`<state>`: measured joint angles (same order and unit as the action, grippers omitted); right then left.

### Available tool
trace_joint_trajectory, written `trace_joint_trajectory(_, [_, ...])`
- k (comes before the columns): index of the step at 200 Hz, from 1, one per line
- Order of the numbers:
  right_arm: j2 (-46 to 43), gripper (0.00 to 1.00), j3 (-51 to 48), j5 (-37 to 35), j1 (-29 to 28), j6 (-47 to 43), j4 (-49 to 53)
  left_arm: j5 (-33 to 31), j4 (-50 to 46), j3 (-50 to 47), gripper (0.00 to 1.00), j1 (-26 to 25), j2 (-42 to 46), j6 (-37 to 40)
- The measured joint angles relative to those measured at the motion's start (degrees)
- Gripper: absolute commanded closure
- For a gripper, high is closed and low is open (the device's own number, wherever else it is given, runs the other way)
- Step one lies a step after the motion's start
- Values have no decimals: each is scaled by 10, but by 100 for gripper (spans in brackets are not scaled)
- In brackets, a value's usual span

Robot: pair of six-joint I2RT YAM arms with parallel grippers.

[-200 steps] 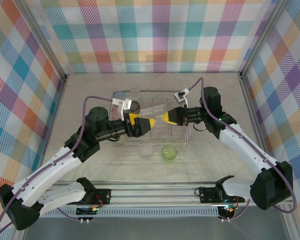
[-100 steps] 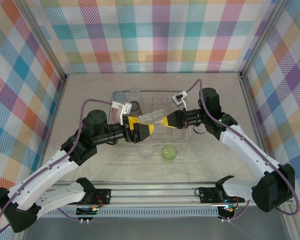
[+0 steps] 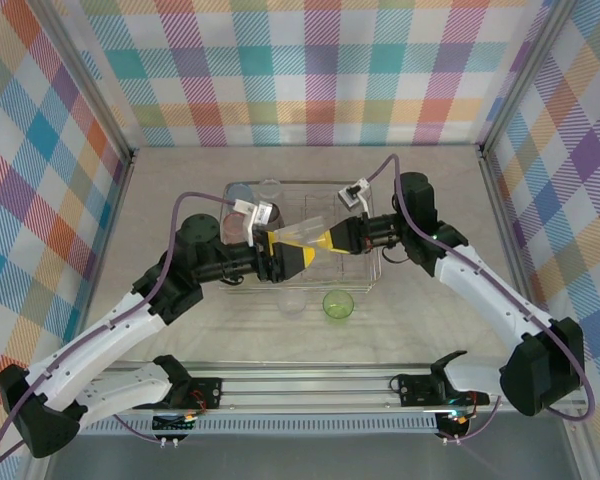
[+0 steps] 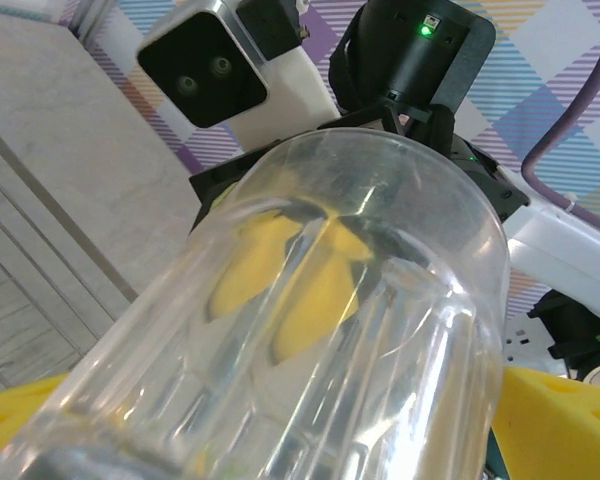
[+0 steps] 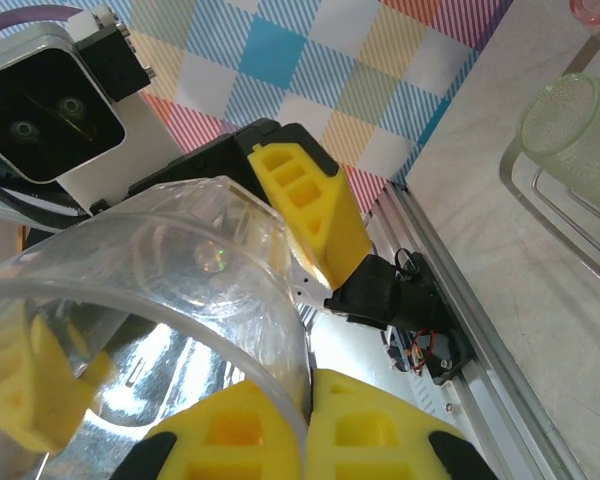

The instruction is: Load the cups into the dish rack

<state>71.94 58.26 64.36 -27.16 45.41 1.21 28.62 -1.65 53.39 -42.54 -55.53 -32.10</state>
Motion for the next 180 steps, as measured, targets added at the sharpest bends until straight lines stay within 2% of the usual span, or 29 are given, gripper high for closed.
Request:
trace_joint_trajectory(34, [13, 100, 0, 9, 0, 12, -17, 5, 3, 0, 30, 3, -6, -15])
trace_joint_trajectory(56, [17, 93, 0, 11, 2, 17, -18, 5, 3, 0, 40, 4, -10, -18])
trace_joint_trajectory(74, [19, 68, 2, 8, 1, 22, -17, 3, 3, 0, 47, 3, -11, -21])
trace_joint_trajectory(91, [20, 38, 8, 5, -3, 15, -14, 0, -7, 0, 54, 3, -18, -24])
trace_joint_trajectory(106, [20, 14, 20, -15, -2, -7, 17, -5, -17, 1, 64, 3, -20, -24])
trace_joint_trajectory(120, [19, 3, 36, -51, 1, -43, 77, -21, -36, 10, 75, 3, -14, -22])
trace_joint_trajectory(127, [18, 0, 46, -80, 2, -61, 115, -33, -52, 17, 82, 3, -12, -19])
trace_joint_trajectory(140, [10, 1, 57, -134, 6, -96, 177, -67, -95, 35, 90, 3, -8, -14])
trace_joint_trajectory(180, [-63, 1, 27, -333, 46, -155, 322, -195, -282, 110, 95, 3, -39, 2])
